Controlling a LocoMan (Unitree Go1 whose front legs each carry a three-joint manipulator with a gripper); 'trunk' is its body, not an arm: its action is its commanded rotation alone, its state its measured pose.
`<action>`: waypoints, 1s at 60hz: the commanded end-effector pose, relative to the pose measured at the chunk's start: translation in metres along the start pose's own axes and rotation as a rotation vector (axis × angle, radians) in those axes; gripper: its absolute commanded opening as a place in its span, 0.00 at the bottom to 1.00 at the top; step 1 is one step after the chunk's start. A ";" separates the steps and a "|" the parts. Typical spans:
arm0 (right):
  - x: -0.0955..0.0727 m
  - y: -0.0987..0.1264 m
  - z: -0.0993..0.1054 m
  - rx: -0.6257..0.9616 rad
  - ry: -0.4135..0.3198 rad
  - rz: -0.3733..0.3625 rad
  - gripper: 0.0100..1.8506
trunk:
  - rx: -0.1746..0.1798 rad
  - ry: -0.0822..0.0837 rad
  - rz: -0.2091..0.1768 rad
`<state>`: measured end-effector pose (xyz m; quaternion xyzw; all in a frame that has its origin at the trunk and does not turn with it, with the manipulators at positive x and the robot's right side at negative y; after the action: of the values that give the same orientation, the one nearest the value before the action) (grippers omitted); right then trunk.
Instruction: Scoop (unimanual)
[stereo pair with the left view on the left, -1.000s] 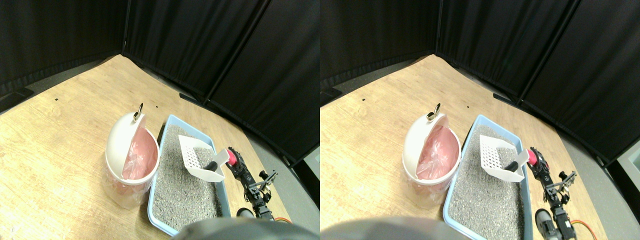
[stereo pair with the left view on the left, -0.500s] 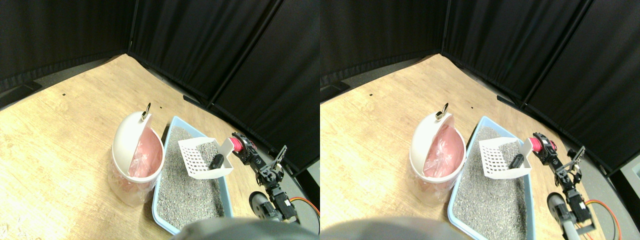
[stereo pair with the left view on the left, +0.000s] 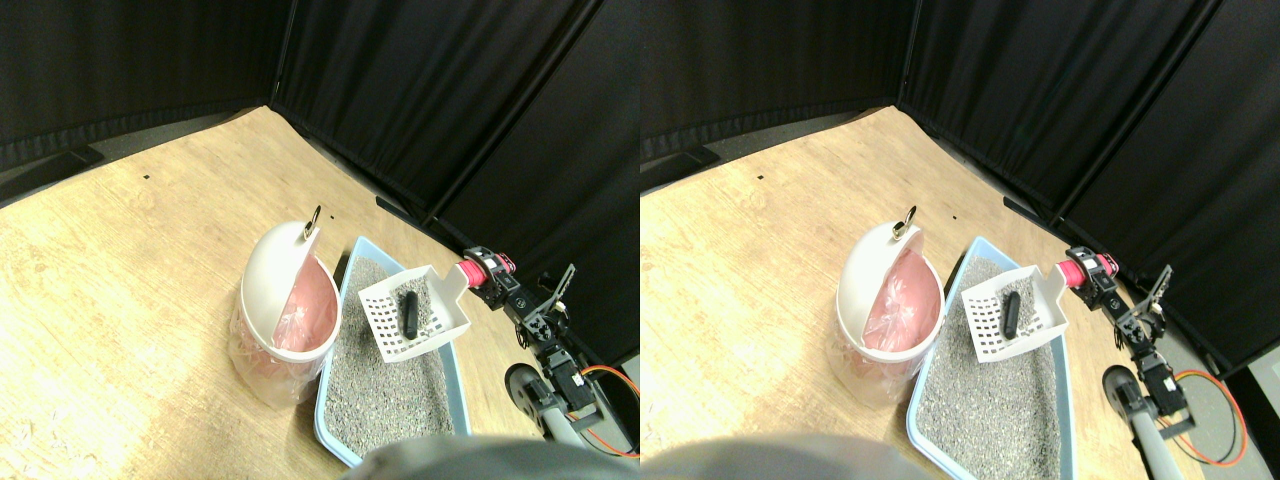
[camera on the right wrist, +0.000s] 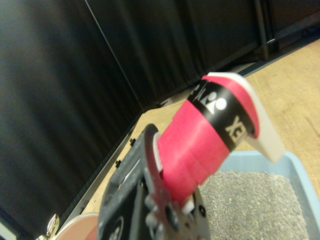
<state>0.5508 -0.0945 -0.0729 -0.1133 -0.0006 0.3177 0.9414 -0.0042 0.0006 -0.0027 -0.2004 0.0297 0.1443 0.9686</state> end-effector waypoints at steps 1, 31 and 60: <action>0.006 0.002 0.009 0.005 -0.068 0.040 0.03 | -0.010 0.015 0.030; 0.021 0.020 0.011 0.041 -0.041 0.085 0.03 | -0.035 0.010 0.067; 0.034 0.035 0.021 0.008 -0.014 0.156 0.03 | -0.067 0.002 0.091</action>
<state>0.5570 -0.0502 -0.0708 -0.1131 0.0233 0.3769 0.9190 -0.0046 0.0014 -0.0032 -0.2087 0.0302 0.1779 0.9612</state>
